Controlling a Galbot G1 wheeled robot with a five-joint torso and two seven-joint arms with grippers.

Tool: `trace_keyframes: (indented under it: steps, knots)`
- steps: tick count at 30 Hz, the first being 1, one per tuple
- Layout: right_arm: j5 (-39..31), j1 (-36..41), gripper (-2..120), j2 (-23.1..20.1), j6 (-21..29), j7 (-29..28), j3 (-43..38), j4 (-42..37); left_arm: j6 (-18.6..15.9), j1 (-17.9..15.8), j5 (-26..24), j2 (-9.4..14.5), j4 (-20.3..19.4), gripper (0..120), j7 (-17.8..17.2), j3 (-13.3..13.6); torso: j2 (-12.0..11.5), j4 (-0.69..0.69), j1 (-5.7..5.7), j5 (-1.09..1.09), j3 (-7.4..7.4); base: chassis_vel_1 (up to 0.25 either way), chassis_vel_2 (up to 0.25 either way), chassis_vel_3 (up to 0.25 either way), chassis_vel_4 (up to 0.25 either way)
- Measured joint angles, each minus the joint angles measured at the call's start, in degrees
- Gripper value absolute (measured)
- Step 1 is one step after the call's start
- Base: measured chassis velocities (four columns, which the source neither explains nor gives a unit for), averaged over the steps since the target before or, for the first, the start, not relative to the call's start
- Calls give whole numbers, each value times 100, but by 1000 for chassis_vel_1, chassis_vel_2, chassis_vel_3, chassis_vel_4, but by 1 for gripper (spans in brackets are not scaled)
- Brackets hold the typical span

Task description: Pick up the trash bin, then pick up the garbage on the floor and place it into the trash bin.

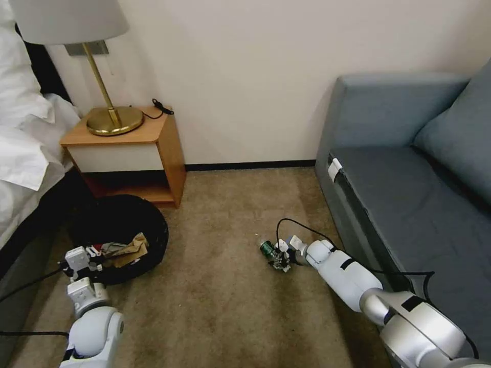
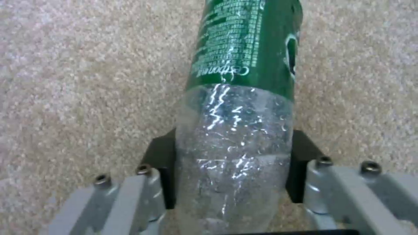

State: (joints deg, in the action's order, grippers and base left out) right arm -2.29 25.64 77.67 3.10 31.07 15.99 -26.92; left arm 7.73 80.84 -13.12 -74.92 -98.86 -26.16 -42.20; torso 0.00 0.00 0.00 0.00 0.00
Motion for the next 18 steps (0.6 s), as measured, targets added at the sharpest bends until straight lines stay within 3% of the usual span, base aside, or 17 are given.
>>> trace_keyframes:
  steps: [8, 18]
  knots:
    - [-38, 40, 30, -102, -5, 6, -36, -211, 8, 38, 0, 30, -62, 7, 3, 2, 0, -1, 0, 0, 0, 0, 0, 0, 0]
    - [-112, -93, 30, -65, -543, 157, -165, -954, 8, 139, -1, 80, -217, 7, 4, -4, 0, 0, 0, 0, 0, 0, 0, 0, 0]
